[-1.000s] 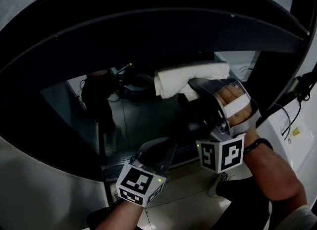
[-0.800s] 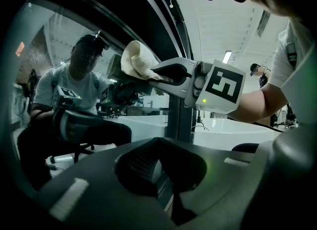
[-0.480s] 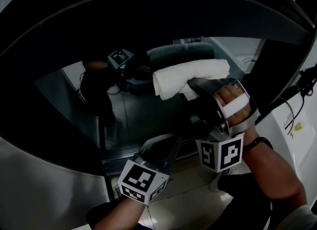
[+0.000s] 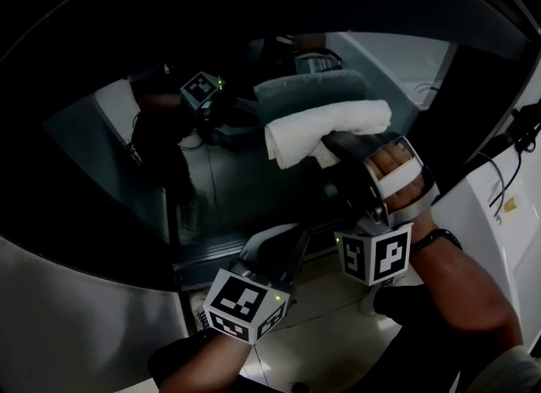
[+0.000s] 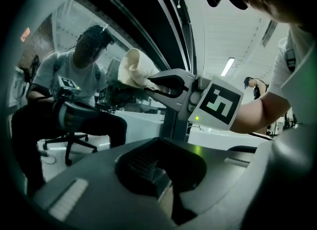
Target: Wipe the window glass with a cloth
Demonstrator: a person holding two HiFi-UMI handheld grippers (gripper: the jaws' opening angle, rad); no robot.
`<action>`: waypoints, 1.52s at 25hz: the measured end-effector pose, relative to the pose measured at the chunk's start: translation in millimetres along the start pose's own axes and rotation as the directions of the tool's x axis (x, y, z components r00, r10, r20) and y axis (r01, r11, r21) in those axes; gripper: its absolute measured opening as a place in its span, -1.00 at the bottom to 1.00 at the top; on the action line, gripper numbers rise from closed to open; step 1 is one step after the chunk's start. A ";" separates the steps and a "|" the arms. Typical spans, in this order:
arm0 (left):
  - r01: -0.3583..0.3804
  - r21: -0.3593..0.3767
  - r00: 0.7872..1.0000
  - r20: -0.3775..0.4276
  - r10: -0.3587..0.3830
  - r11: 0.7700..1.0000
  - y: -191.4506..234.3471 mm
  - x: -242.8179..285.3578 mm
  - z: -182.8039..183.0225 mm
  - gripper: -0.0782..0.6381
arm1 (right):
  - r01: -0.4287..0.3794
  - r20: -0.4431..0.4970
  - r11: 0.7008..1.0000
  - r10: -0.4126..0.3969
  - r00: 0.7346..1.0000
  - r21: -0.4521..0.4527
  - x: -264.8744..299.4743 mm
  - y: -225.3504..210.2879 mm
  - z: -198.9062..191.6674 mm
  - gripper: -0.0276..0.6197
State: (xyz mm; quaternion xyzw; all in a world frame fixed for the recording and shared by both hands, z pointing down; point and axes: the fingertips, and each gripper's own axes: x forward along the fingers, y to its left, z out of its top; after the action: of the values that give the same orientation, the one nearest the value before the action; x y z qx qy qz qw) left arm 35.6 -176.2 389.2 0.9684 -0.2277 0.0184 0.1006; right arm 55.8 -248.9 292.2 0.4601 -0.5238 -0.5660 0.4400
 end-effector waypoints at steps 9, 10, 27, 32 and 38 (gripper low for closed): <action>0.006 -0.022 1.000 -0.023 -0.006 1.000 1.1 1.5 1.0 -0.73 | -0.026 -0.005 0.999 0.026 1.000 0.036 3.4 13.2 -4.1 -0.68; 0.006 -0.036 1.000 -0.026 -0.006 0.999 1.7 1.7 1.3 -0.73 | -0.029 -0.005 0.999 0.030 1.000 0.041 3.9 14.4 -4.6 -0.68; -0.017 -0.104 0.996 -0.093 0.007 0.994 11.3 4.7 7.2 -0.73 | -0.097 0.010 0.993 0.097 0.995 0.068 7.1 36.3 -5.2 -0.68; -0.011 -0.092 0.995 -0.095 0.002 0.996 16.9 4.8 -0.8 -0.73 | -0.117 0.000 0.991 0.117 0.993 0.070 7.8 60.9 -3.8 -0.68; -0.018 -0.088 0.995 -0.103 0.009 0.996 19.7 4.7 -1.6 -0.73 | -0.123 0.004 0.989 0.123 0.992 0.078 7.3 73.5 -1.7 -0.67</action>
State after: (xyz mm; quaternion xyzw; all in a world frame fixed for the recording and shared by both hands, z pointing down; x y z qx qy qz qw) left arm 31.1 -195.3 394.8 0.9592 -0.2292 0.0587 0.1549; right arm 57.3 -261.1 365.0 0.4441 -0.5727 -0.5165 0.4561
